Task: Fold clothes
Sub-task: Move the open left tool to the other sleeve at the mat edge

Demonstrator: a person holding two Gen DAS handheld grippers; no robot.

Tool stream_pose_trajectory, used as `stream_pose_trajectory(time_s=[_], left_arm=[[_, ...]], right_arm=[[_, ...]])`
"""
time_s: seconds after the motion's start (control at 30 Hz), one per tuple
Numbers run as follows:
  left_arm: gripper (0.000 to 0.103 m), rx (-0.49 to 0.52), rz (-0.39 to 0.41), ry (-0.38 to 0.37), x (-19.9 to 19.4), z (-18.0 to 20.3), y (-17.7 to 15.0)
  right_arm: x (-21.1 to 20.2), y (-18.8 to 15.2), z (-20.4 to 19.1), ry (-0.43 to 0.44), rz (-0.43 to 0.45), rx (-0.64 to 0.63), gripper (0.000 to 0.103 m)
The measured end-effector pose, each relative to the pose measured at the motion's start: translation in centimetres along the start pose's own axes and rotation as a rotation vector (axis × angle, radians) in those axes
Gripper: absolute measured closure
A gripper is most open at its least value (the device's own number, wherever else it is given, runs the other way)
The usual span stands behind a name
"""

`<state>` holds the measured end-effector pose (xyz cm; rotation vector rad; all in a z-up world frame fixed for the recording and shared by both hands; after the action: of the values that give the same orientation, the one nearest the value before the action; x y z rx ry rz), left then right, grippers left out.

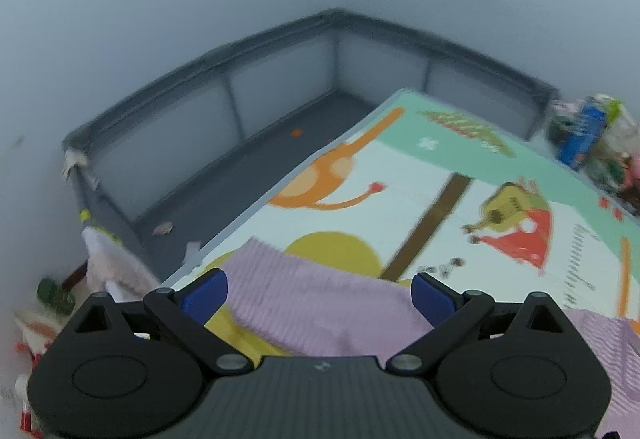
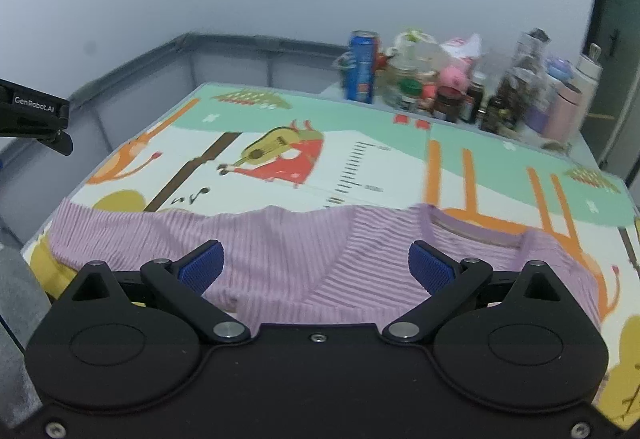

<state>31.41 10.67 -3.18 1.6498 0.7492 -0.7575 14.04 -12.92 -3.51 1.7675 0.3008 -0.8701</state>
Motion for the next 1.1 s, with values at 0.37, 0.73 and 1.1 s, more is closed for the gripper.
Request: stream_pose_trajectory(time_s=[0.37, 0.73, 1.1], left_arm=[[0.003, -0.155, -0.176, 0.057, 7.6, -7.8, -1.8], [0.003, -0.162, -0.197, -0.047, 13.4, -8.8, -2.6], [0.004, -0.155, -0.237, -0.097, 17.5, -7.9, -3.0]], right_arm=[[4.6, -1.2, -6.1, 0.039, -0.082, -0.101, 0.004], [8.2, -1.9, -8.5, 0.038, -0.13, -0.136, 0.004], [10.5, -3.3, -7.7, 0.011, -0.18, -0.131, 0.004]])
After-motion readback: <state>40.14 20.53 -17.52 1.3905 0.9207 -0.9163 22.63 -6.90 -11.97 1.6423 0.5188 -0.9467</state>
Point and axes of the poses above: each gripper's, at about its wrist camera, not at the fingertips, and x roughly the way its jaws point, z to its right, y to its top, the point moved 7 cm from there along x, roughly the way its jaws point, and after that the axes turned 12 degrees about x, right-handed, at the moved point
